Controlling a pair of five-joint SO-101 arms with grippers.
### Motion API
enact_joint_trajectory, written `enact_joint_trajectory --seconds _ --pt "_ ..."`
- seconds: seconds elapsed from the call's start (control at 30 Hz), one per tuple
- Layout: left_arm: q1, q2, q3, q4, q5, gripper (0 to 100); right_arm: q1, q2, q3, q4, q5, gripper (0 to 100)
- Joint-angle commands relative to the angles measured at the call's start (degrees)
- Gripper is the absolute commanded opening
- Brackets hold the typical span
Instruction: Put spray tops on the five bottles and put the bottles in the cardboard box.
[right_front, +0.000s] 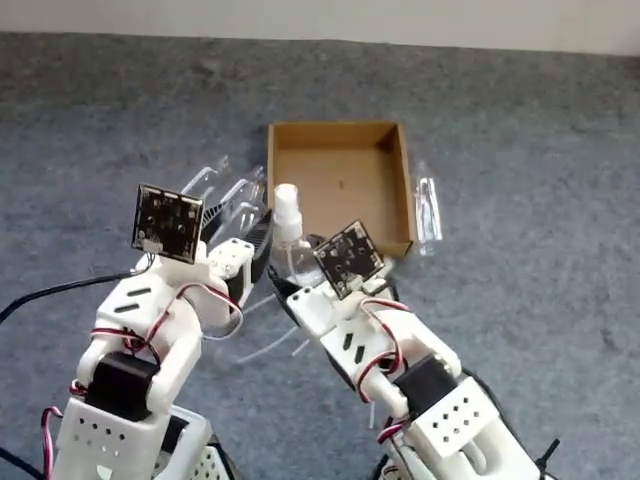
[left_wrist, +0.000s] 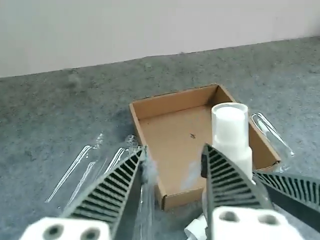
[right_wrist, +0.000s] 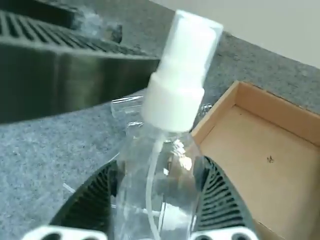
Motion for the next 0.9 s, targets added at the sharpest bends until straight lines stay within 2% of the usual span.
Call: enact_joint_trajectory --seconds 0.0,0.13,0.3,0.53,0.63,0.7,0.8,0.87 --pt "-1.1 0.04 -0.48 -1.14 -0.44 16 0.13 -1.36 -0.66 -1.27 0.62 0.4" --pt "-5.32 -0.04 -0.66 2.2 -0.44 17 6.81 -1.19 -1.54 -1.36 0.62 0.4" --pt "-4.0 -1.71 0.57 2.73 -2.46 17 11.03 5.14 -12.09 -1.01 0.44 0.4" --pt "4.79 -2.15 4.26 2.9 -7.03 17 10.95 25.71 -31.87 -1.01 0.18 0.4" --pt "5.05 -2.24 5.58 3.43 -7.38 18 10.86 31.87 -37.41 -1.01 0.18 0.4" --pt "4.97 -2.24 6.64 3.43 -7.12 23 10.77 34.42 -39.87 -1.01 0.18 0.4" --pt "4.88 -2.24 8.57 2.9 -7.03 29 8.22 35.21 -41.01 -0.92 0.18 0.4" --pt "4.88 -2.15 9.1 1.93 -7.03 29 5.49 34.24 -41.01 1.27 0.18 0.4"
